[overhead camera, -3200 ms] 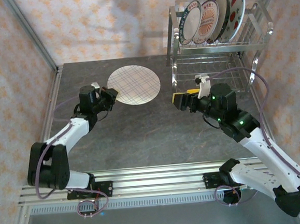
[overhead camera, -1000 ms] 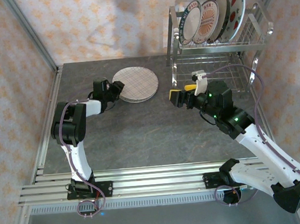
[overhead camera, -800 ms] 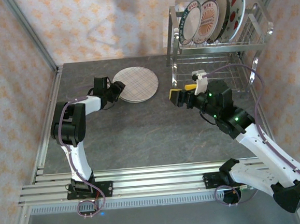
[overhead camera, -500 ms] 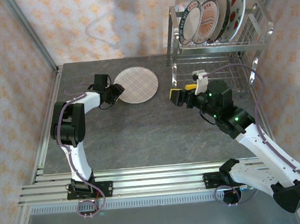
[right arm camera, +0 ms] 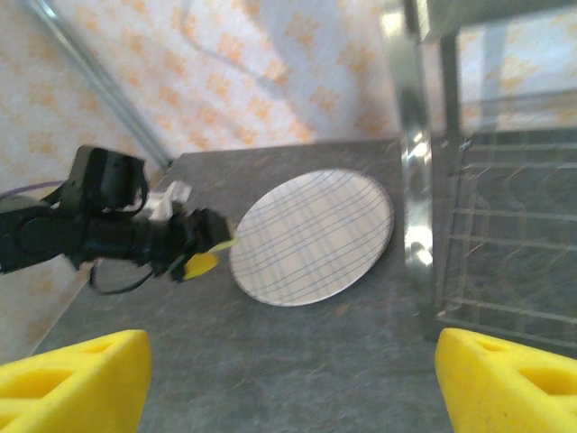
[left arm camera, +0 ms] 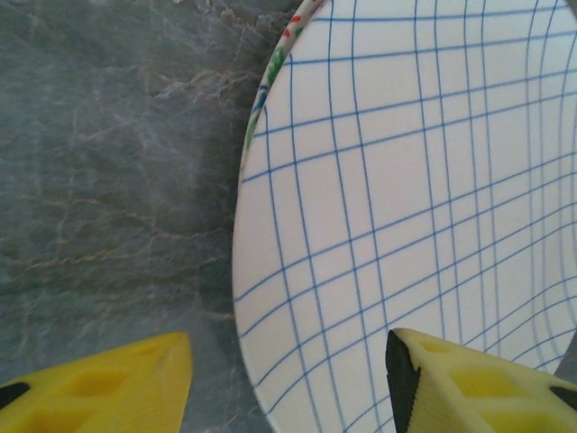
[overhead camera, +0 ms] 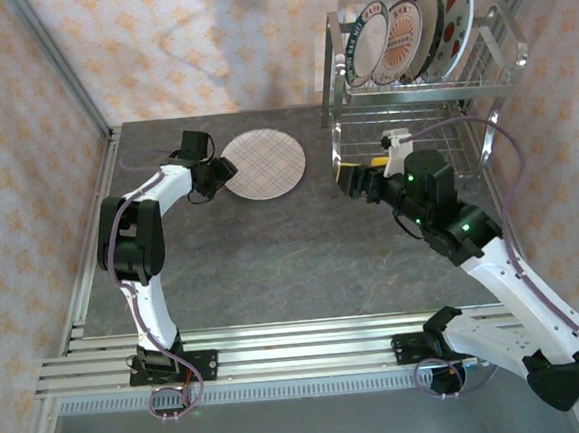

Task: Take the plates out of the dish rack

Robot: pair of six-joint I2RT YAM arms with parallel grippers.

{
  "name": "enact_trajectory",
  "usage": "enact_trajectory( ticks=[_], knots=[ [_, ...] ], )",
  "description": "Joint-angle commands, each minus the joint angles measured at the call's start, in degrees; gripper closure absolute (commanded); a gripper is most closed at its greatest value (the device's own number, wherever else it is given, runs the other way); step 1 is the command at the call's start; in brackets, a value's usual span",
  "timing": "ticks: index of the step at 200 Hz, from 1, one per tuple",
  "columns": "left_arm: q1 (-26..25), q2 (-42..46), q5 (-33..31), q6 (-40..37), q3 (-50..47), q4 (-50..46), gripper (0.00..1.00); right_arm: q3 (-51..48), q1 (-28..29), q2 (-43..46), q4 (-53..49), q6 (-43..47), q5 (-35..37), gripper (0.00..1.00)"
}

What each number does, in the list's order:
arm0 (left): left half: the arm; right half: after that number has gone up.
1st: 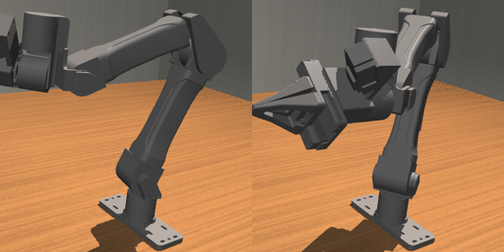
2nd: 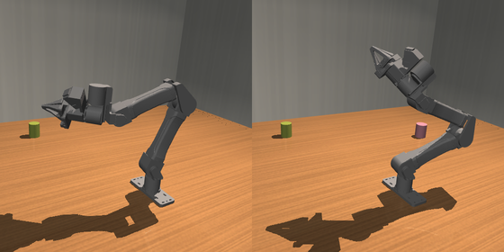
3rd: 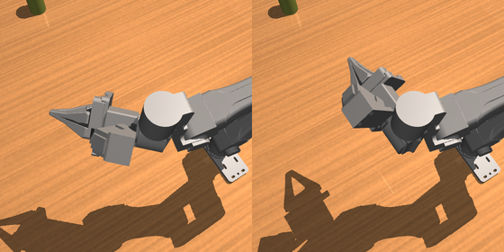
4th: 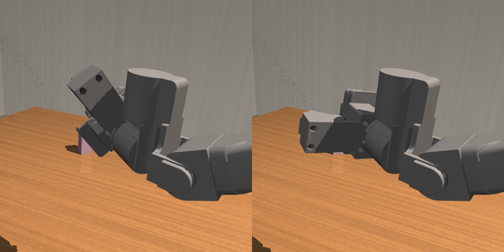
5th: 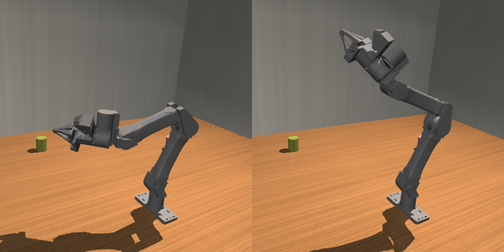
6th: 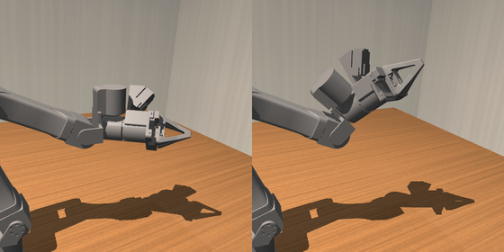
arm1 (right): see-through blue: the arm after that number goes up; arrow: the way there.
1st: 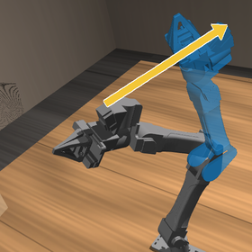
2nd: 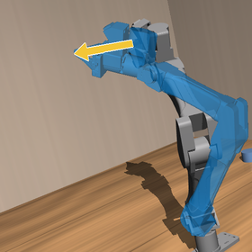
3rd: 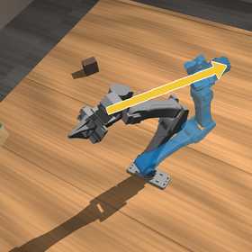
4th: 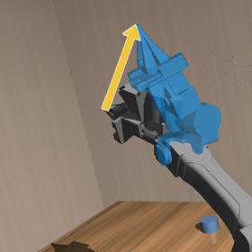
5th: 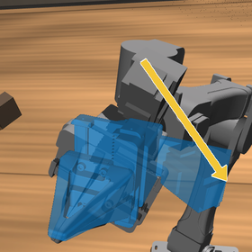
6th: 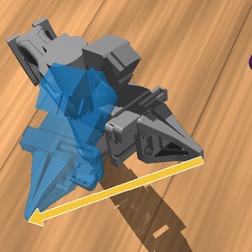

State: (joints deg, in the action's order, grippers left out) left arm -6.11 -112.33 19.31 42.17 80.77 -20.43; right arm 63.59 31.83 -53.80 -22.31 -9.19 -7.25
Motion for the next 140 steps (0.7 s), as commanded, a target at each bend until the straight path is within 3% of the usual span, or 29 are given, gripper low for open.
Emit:
enact_trajectory(
  ticks=[1, 43, 74, 113, 140],
  knots=[
    [-1.4, 6.3, -3.98, -2.26, 2.46, -5.94, 0.39, 7.12, 0.26, -0.36, -4.85, 4.1, 11.72, 0.18],
    [-3.33, 14.21, -3.4, -1.22, 4.41, -5.58, 0.39, 24.97, -2.23, -8.64, -19.61, 10.93, 21.65, 0.17],
    [-6.97, 19.79, -2.53, -1.16, 7.68, -4.33, 0.37, 36.2, -10.15, -13.38, -24.35, 9.72, 22.26, 0.17],
    [-13.54, 26.8, -0.74, 1.02, 6.15, 3.48, 0.35, 50.36, -22.2, -22.03, -28.82, 5.74, 17.0, 0.2],
    [-18.95, 31.93, -0.08, 1.41, 0.14, 15.81, 0.35, 58.7, -31.28, -28.51, -30.47, 1.73, 8.69, 0.22]
  ],
)
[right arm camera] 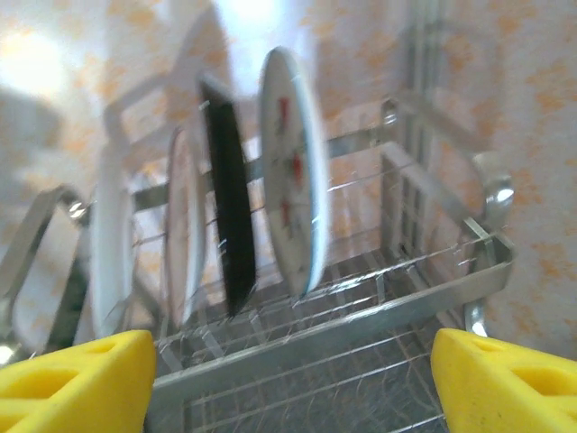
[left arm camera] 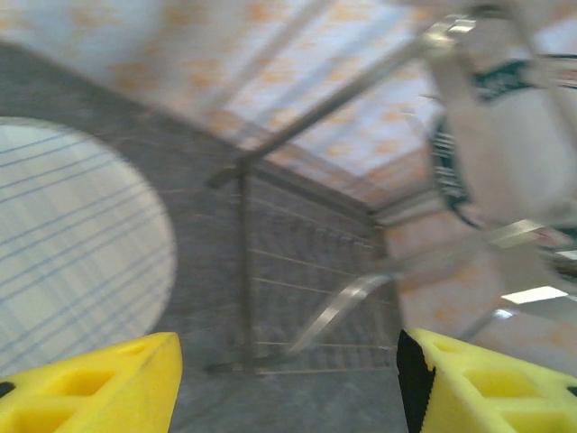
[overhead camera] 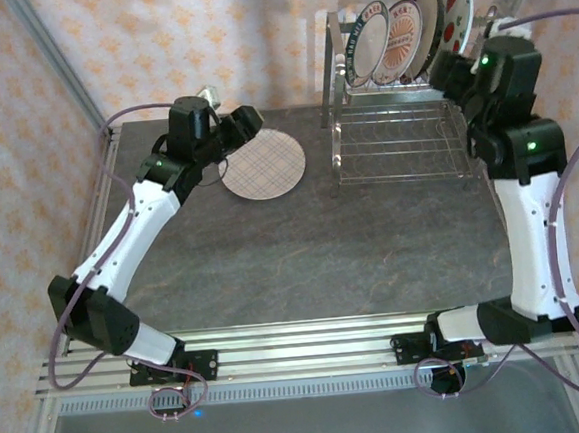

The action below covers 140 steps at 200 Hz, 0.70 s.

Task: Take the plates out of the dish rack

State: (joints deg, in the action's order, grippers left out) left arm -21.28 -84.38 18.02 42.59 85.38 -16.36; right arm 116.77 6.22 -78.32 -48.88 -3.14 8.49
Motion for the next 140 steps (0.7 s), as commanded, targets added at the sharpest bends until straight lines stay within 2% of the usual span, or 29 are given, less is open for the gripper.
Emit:
enact_trajectory(
  ticks=[1, 32, 65, 140],
  knots=[
    [-3.99, 4.18, 1.26, 1.0, -4.67, 12.12, 0.35, 5.72, -5.9, -4.18, -3.83, -4.42, -7.37, 0.22],
    [-8.71, 8.84, 1.22, 0.39, -10.03, 23.85, 0.35, 10.61, -10.64, -9.74, -1.26, -3.97, -15.61, 0.23],
    [-12.18, 12.16, 1.02, -0.4, -13.81, 33.39, 0.34, 13.07, -11.21, -13.7, -0.51, 2.17, -16.3, 0.24],
    [-14.39, 14.4, 0.92, -0.26, -13.06, 33.06, 0.34, 20.95, -12.54, -21.56, -1.14, 6.73, -16.73, 0.32]
  ],
)
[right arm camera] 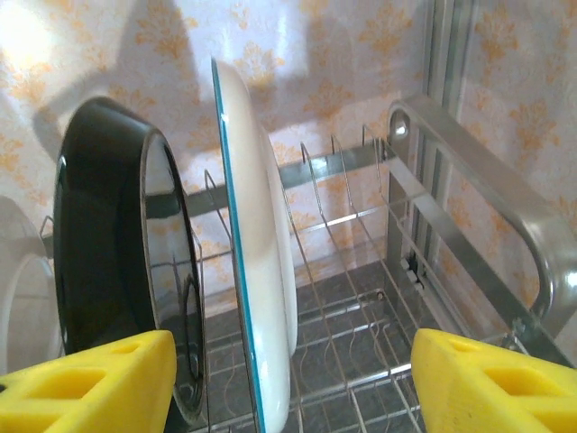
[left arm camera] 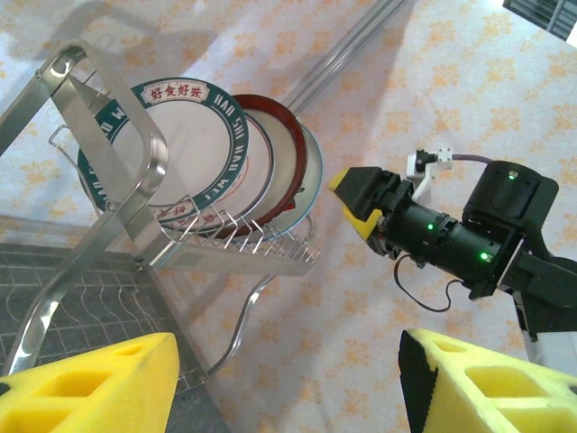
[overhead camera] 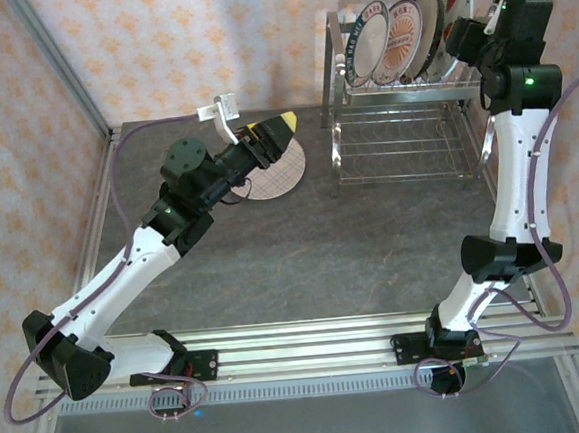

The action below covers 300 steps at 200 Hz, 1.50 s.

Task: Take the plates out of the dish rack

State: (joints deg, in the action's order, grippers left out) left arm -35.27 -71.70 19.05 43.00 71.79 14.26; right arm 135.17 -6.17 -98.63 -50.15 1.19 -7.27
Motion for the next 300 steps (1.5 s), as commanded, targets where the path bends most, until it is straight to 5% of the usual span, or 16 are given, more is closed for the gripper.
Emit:
enact_trajectory(
  ticks=[1, 145, 219, 300],
  knots=[
    [-0.41, 1.73, -0.13, -0.66, 0.54, 2.44, 0.34, 2.59, -0.11, -1.36, 0.13, 2.41, -1.03, 0.33],
    [-2.28, 1.93, -4.0, -1.69, 4.85, -0.35, 0.35, 8.96, -0.33, -11.45, 0.93, 0.93, -2.92, 0.58],
    [-2.3, 2.08, -5.37, -1.56, 4.24, -1.01, 0.35, 9.04, 0.18, -11.97, 3.12, 1.32, -3.05, 1.0],
    [-2.3, 0.64, -4.68, -0.91, 4.61, -0.52, 0.36, 9.27, 2.25, -9.33, 4.71, 3.55, 4.92, 1.0]
  ],
)
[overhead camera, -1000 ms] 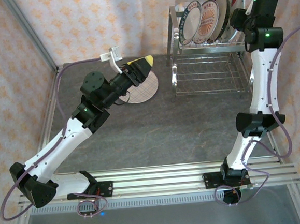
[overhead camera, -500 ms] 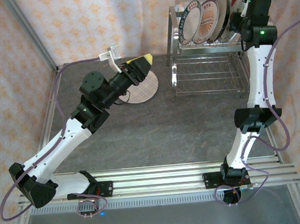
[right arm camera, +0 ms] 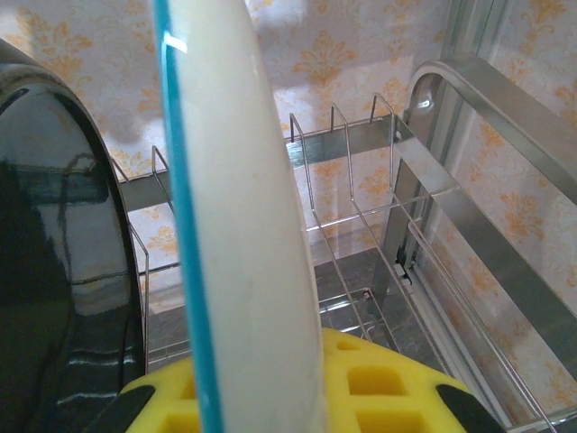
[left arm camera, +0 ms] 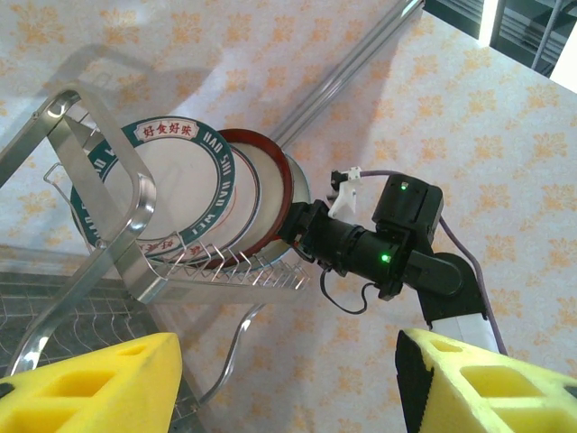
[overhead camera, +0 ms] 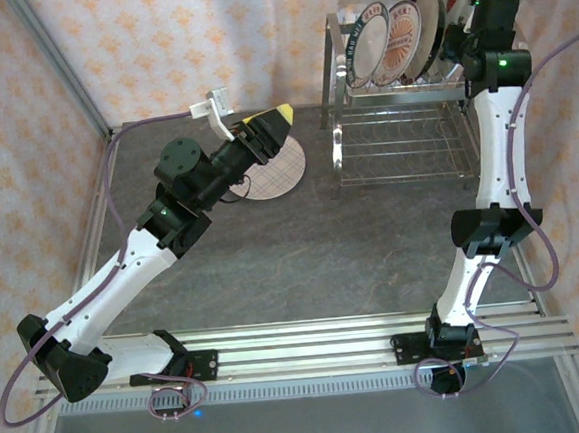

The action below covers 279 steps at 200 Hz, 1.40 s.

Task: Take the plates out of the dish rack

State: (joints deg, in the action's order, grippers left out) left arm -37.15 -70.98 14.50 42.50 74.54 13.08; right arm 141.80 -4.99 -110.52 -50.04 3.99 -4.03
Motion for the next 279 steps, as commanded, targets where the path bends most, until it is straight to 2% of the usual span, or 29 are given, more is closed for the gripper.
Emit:
enact_trajectory(
  ticks=[1, 99, 193, 279],
  knots=[
    [-0.44, -0.1, -0.11, -0.36, 1.85, 0.69, 0.36, 2.63, 1.1, 2.57, 4.6, 0.84, 1.8, 1.0],
    [-0.59, -1.72, 1.15, 1.77, 2.27, 2.95, 0.36, 5.77, 3.41, 6.6, 6.42, 3.2, 12.55, 1.0],
    [-1.7, -3.28, 2.11, 3.61, 3.15, 4.79, 0.36, 5.86, 3.87, 10.85, 7.0, 3.82, 16.32, 1.0],
    [-3.79, -8.49, 7.05, 7.5, 5.3, 8.84, 0.36, 1.9, 4.02, 19.79, -0.11, -7.61, 16.48, 1.0]
  ],
)
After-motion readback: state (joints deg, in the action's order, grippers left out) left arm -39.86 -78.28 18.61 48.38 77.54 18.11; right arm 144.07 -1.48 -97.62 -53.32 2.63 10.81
